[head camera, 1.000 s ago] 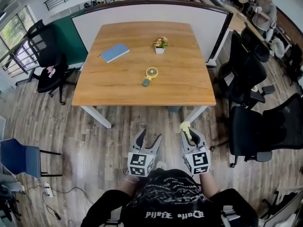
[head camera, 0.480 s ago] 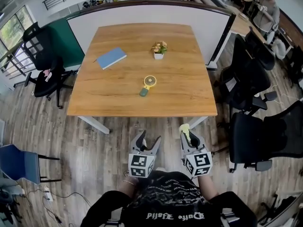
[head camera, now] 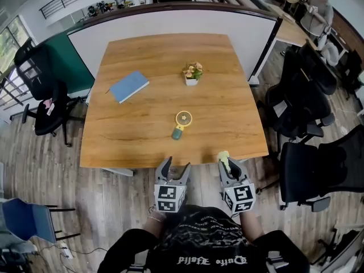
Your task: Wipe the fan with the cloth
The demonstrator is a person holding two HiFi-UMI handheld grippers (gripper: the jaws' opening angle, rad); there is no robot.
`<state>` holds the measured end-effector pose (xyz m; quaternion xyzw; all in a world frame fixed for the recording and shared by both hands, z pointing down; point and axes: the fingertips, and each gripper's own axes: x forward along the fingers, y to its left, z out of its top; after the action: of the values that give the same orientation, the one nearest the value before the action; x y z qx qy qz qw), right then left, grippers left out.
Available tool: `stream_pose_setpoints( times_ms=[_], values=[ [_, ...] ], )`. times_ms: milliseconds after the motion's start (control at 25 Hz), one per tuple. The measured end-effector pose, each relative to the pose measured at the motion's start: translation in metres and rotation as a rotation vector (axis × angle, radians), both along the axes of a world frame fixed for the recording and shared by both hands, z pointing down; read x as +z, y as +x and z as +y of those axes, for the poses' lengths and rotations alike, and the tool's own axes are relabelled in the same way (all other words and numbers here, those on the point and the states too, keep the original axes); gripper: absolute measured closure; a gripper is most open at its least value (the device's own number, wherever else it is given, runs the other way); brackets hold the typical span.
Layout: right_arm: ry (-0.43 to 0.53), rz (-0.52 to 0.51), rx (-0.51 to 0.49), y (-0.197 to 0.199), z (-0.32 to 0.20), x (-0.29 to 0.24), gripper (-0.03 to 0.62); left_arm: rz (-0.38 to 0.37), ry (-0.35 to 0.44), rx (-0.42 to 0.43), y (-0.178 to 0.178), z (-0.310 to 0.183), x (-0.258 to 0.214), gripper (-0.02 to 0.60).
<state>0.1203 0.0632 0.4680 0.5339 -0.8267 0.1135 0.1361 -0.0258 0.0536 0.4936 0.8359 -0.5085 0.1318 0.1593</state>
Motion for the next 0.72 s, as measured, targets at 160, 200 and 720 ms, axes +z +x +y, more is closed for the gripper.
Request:
stream_pose_setpoints(
  times_ms=[160,200,720],
  values=[
    [-0.007,0.006,0.024,-0.022,-0.035,0.002,0.514,-0.017,-0.005,0.034,-0.018,-0.044,0.003,0.290],
    [-0.008,0.012,0.029,-0.027,-0.042,0.003,0.514,-0.020,-0.009,0.040,-0.023,-0.054,0.005,0.290],
    [-0.043,0.038,0.094,-0.072,-0.095,0.017,0.511,-0.111,-0.089,0.116,-0.056,-0.121,0.040,0.290]
  ],
)
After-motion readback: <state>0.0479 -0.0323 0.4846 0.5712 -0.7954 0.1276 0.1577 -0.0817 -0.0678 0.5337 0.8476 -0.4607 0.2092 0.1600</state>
